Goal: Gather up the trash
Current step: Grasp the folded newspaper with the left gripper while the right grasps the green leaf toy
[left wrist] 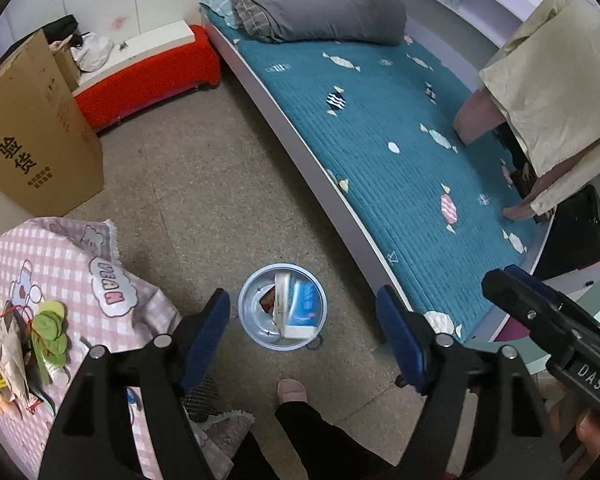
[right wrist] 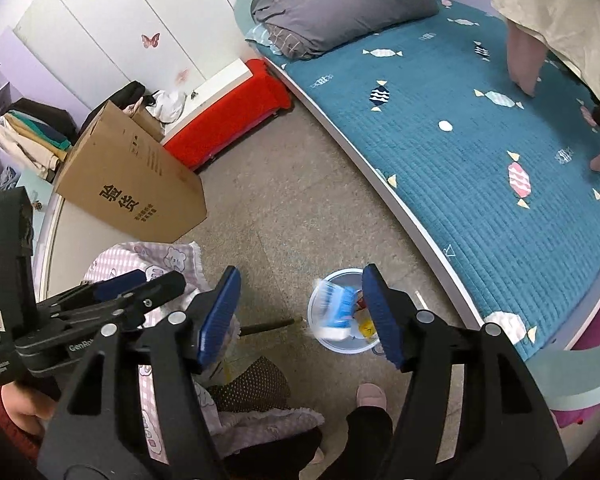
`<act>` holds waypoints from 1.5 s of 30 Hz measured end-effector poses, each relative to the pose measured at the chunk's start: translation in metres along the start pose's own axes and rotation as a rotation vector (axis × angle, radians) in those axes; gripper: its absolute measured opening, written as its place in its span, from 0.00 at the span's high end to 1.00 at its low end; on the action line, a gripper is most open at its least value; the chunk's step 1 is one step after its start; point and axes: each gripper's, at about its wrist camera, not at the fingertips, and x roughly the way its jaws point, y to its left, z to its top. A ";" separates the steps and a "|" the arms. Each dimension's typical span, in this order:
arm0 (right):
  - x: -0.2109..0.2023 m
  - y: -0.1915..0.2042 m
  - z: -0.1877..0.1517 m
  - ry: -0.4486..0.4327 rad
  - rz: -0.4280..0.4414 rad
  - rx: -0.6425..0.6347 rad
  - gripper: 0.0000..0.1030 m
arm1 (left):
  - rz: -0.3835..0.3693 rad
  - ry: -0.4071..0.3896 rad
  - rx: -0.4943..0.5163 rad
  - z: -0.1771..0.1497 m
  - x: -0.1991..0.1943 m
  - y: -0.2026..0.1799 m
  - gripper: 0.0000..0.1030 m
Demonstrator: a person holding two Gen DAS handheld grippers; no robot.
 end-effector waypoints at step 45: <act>0.193 0.312 -0.099 0.242 0.062 -0.343 0.38 | 0.233 0.070 -0.159 -0.106 -0.013 0.342 0.60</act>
